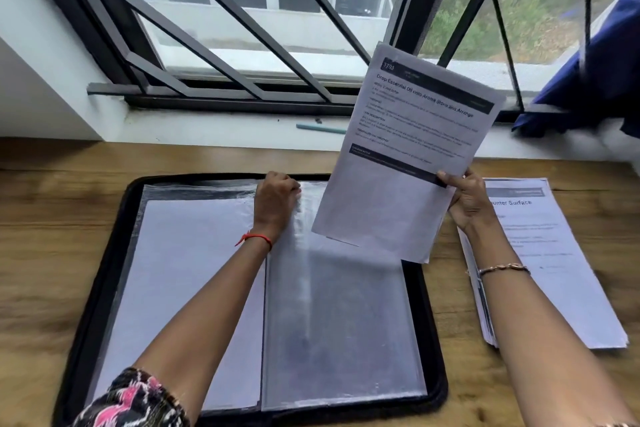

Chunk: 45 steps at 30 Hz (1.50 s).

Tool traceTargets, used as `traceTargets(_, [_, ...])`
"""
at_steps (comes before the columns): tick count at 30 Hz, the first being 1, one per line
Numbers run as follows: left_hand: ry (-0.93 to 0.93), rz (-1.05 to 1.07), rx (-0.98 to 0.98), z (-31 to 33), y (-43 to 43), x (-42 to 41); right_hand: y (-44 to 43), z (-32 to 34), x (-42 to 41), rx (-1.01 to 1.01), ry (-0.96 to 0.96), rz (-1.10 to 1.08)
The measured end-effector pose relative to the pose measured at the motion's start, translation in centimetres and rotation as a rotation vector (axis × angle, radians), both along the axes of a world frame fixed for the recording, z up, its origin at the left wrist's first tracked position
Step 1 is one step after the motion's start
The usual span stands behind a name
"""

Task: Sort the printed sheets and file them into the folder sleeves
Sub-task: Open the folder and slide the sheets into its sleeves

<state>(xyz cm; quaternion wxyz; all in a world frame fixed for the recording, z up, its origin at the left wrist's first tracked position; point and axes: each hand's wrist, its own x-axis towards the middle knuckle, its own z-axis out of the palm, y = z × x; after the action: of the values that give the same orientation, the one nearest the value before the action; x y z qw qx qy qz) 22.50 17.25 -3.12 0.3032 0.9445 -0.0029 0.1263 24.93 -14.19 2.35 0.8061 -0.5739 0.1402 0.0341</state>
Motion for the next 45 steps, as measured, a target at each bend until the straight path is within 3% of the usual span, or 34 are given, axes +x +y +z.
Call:
traceTargets(4, [-0.096,-0.038,0.120,0.1,0.2,0.1,0.4,0.6,0.8,-0.017,-0.056,-0.016])
traceTargets(12, [-0.057,-0.087,0.071,-0.5,0.4,-0.1,3.0,4.7,3.5,-0.037,-0.262,-0.113])
traceTargets(15, [-0.080,-0.086,0.033,-0.9,1.1,-0.6,4.6,6.8,4.9,-0.133,-0.366,-0.117])
traceTargets(22, [-0.194,-0.044,0.043,-0.3,1.3,-1.3,9.1,9.1,7.6,-0.530,-0.491,0.211])
traceTargets(27, [-0.222,-0.027,0.033,0.0,1.6,-1.4,12.0,9.3,9.5,-0.639,-0.486,0.342])
traceTargets(45, [0.013,-0.023,0.028,0.4,0.3,-0.3,16.5,5.2,10.9,-0.461,-0.372,0.318])
